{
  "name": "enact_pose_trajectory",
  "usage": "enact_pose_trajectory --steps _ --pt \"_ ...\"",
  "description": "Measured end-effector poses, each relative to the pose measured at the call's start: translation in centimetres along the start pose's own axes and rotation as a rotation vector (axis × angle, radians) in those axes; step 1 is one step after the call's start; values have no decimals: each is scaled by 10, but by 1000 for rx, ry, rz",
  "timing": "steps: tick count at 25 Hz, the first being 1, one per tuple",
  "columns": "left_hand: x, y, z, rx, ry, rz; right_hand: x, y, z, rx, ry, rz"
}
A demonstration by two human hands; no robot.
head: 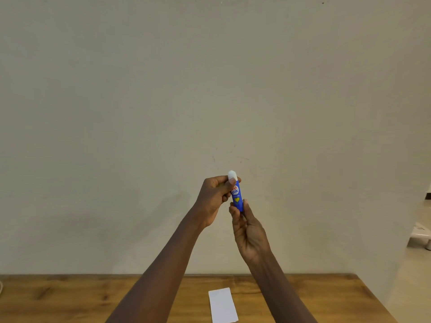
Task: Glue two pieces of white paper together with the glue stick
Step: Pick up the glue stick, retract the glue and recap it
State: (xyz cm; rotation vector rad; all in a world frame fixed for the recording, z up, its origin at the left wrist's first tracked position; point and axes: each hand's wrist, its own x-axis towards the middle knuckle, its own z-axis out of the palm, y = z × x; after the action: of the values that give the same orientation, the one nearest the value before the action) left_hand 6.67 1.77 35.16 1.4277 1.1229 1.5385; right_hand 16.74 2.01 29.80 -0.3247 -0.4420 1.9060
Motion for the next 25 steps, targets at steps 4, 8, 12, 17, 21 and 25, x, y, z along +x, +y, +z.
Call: enact_pose_trajectory --steps 4,8,12,17,21,25 --pt "0 2 1 -11 4 -3 -2 2 -1 -65 -46 -76" --pt "0 2 -1 -16 12 -5 -3 -3 -1 -91 -19 60" --pt "1 2 3 26 4 10 0 0 -4 -83 -8 -108" --pt "1 0 3 -9 12 -4 -1 -4 -4 -137 25 42" --pt "2 2 4 10 12 9 1 -2 -7 -54 26 -21" --pt "1 0 6 3 15 -3 1 0 -8 -90 -40 -51"
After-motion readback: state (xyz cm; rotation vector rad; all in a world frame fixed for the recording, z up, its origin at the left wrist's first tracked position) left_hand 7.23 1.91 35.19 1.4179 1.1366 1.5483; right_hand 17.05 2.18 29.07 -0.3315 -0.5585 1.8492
